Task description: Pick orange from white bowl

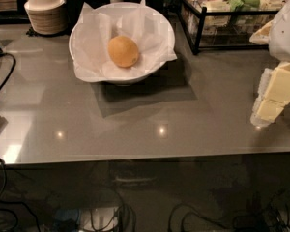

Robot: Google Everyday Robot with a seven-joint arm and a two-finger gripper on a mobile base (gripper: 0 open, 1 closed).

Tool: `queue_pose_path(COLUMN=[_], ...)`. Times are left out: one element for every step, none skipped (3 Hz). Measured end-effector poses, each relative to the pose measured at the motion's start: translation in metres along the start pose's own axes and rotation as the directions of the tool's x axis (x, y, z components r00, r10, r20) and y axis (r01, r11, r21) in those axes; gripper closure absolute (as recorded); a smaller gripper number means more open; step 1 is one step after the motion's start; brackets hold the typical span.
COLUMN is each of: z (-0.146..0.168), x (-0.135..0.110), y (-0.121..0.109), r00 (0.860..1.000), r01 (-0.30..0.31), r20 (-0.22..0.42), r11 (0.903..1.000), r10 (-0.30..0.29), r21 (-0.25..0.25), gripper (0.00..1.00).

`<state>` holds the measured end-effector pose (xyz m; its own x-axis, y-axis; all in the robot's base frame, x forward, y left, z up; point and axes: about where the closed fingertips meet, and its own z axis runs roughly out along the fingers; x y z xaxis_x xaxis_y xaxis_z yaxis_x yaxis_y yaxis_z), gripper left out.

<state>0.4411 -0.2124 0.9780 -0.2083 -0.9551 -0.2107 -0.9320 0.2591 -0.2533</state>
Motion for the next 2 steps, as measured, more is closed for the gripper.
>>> queue_pose_path(z=[0.002,0.005], x=[-0.022,-0.056], y=[-0.009,-0.019], r00=[0.997,0.982], r01=[0.048,0.134], r20=[0.069,0.140], r11=[0.9988,0.9903], r10=[-0.047,-0.127], r21=[-0.013,-0.038], gripper=[0.00,0.00])
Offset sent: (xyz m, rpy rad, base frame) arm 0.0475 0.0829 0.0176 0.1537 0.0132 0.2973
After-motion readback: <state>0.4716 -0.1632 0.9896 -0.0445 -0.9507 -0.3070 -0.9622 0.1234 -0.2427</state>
